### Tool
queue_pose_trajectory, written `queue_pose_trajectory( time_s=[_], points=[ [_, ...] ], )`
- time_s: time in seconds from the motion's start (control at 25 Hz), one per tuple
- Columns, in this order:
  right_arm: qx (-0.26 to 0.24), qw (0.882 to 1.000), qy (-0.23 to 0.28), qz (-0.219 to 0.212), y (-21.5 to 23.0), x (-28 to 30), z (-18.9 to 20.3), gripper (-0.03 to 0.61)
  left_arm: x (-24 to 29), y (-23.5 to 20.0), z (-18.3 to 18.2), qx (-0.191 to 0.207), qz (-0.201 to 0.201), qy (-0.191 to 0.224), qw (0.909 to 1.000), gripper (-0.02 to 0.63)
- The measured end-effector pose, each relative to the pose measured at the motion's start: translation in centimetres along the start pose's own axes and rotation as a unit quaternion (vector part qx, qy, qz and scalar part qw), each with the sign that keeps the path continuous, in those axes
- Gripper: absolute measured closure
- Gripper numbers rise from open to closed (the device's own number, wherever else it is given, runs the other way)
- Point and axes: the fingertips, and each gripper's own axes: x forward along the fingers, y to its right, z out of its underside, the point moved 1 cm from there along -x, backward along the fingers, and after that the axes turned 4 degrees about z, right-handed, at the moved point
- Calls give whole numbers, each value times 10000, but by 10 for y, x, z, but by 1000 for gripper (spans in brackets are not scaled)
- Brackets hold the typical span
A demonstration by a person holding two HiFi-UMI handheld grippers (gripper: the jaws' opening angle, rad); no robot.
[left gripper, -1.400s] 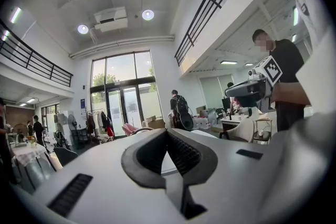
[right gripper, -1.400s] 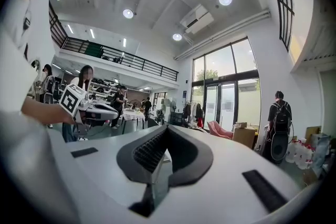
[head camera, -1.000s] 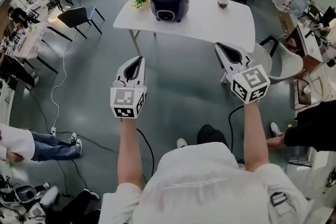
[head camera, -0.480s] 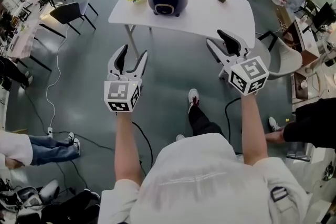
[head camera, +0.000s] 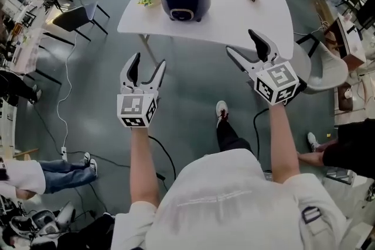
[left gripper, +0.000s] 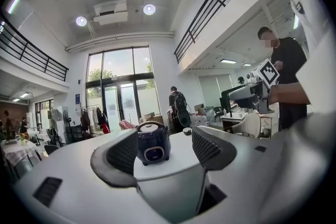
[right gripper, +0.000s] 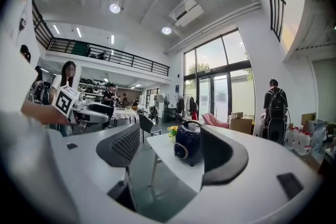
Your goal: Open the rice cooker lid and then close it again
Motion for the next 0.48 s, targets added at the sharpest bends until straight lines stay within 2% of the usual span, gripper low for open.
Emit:
queue_pose_trajectory(
  time_s=[0.24, 0.48],
  points=[
    [39, 9999, -121, 26, 64, 61, 6, 229, 84, -22, -4, -131, 61, -140, 9998, 285],
    [-42, 9999, -100, -100, 129, 125, -15, 229, 169, -55, -29, -165, -26, -140, 9998, 285]
  ],
)
